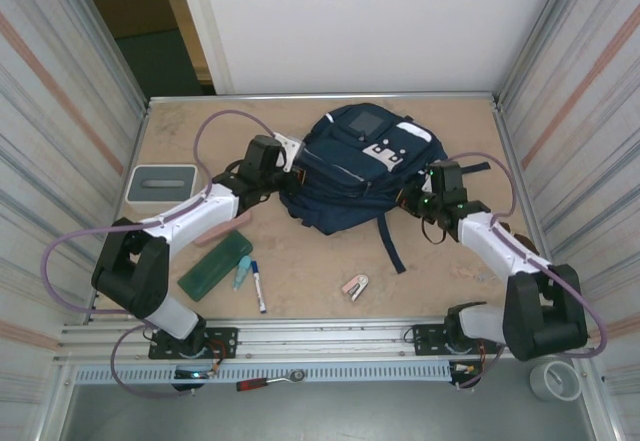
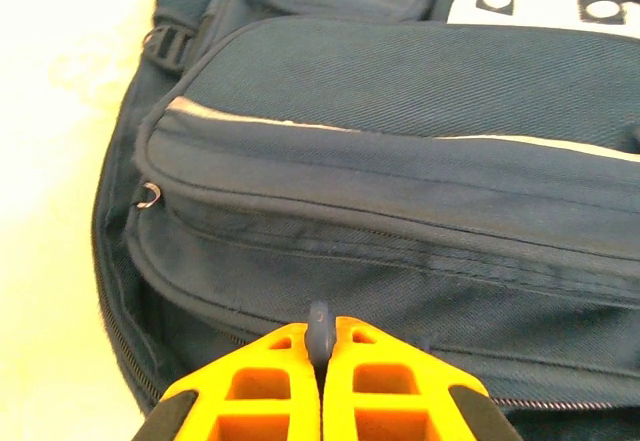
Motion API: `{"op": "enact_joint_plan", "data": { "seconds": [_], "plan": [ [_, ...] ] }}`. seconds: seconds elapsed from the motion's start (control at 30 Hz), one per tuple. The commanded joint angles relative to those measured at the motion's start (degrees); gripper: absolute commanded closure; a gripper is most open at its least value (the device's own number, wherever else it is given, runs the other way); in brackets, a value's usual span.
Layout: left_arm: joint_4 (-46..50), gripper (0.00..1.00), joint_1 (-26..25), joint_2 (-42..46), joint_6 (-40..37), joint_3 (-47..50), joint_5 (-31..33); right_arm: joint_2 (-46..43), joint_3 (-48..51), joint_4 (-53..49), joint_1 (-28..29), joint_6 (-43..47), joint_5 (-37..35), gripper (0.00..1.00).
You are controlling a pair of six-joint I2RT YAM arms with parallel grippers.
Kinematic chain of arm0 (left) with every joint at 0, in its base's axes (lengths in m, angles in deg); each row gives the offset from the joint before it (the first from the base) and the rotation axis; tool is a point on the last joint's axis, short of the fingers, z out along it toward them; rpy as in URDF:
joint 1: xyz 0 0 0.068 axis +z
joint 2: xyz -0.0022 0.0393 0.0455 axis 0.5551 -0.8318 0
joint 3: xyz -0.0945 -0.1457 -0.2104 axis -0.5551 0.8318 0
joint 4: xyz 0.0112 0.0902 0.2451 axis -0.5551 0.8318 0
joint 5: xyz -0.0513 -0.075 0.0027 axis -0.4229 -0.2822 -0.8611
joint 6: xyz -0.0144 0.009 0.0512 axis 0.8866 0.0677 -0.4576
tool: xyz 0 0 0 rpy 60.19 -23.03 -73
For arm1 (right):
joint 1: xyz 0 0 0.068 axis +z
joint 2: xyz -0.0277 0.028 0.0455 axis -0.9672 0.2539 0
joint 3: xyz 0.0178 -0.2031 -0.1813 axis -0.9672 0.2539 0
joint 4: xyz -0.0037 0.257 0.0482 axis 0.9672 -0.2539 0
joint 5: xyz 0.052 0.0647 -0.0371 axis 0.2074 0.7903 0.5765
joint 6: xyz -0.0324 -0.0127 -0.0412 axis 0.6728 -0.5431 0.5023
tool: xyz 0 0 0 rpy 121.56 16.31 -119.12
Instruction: Pack the student bag
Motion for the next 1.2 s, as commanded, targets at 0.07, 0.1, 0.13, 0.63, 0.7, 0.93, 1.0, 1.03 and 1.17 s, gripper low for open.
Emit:
{"op": "enact_joint_plan", "data": {
  "seconds": [0.07,0.1,0.13,0.63,0.7,0.93,1.0,1.03,1.17],
  "plan": [
    [-1.94,1.00,-3.42,2.03,2.02,-7.01,-3.86,8.68,-11.08,-4.94,-8.02,5.78,5.80,0.97],
    [-2.13,1.00,-4.02,1.77,2.61,-7.68,-4.71,10.72,-13.12,-6.00,-9.79,6.27,8.15,0.94],
    [-2.25,1.00,-4.50,1.50,3.17,-8.56,-4.97,12.10,-14.70,-6.76,-10.92,6.39,9.97,0.90],
    [0.43,1.00,-8.69,-2.14,1.61,-14.66,1.76,-5.20,1.90,-0.99,-4.02,-3.23,14.02,0.20],
    [0.43,1.00,-9.10,-2.33,1.63,-14.99,1.77,-6.01,3.31,1.45,-0.67,-5.87,12.30,0.18],
    [0.87,1.00,-11.03,-2.12,0.93,-15.56,2.14,-2.73,4.36,8.56,7.70,-11.11,3.97,0.20],
    [1.04,1.00,-11.45,-1.98,0.76,-15.20,2.18,-2.13,4.02,9.01,7.93,-11.10,2.14,0.24],
    [1.18,1.00,-11.49,-1.96,0.72,-14.95,2.26,-2.13,3.88,9.10,7.83,-10.90,1.26,0.26],
    [1.06,1.00,-11.49,-1.23,0.64,-13.41,2.32,-2.72,3.07,7.65,7.59,-8.56,-2.19,0.50]
  ]
}}
